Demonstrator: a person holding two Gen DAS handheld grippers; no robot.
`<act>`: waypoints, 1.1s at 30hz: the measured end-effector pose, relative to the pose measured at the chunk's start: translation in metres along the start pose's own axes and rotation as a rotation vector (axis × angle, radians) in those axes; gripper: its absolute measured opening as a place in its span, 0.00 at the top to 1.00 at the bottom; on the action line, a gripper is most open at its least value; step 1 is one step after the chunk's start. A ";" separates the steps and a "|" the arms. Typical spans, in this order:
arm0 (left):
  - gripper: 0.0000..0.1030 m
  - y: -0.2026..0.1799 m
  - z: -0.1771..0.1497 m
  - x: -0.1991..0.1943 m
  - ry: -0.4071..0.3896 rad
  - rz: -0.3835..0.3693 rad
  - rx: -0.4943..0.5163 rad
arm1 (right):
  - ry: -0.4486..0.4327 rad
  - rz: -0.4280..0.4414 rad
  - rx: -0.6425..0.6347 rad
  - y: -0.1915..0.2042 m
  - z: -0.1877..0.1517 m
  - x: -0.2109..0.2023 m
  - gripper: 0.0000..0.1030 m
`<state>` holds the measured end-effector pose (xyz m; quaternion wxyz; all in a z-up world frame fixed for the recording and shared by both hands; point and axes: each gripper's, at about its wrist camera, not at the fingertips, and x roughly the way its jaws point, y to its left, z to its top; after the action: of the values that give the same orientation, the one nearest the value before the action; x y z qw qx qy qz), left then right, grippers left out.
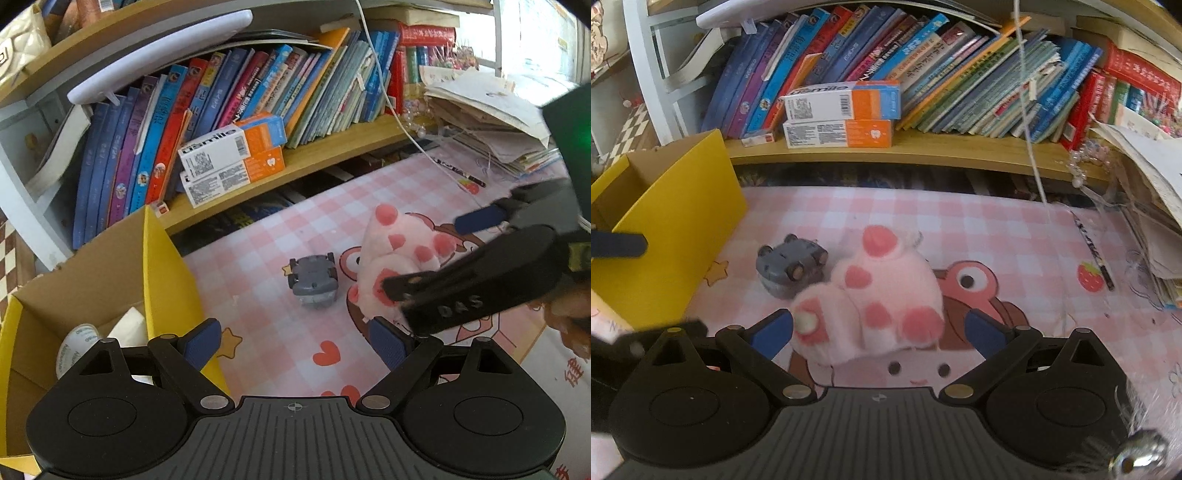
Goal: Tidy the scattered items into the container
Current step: 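Move the right tool down toward the pink plush pig on the mat, then close the right tool on the plush pig's body and lift it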
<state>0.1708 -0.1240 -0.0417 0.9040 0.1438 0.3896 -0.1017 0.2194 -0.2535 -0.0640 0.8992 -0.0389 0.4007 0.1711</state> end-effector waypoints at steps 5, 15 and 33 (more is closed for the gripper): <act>0.13 -0.002 -0.001 0.004 0.010 0.015 0.014 | 0.020 0.008 0.003 0.002 0.007 0.017 0.02; 0.13 0.004 -0.001 0.009 0.014 0.026 -0.004 | 0.047 0.036 0.019 -0.001 0.012 0.033 0.02; 0.13 -0.009 0.005 0.015 0.007 -0.011 0.035 | 0.023 0.074 0.062 -0.010 0.011 0.024 0.24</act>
<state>0.1816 -0.1347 -0.0511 0.8994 0.1580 0.3916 -0.1129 0.2455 -0.2537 -0.0745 0.8884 0.0021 0.4172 0.1914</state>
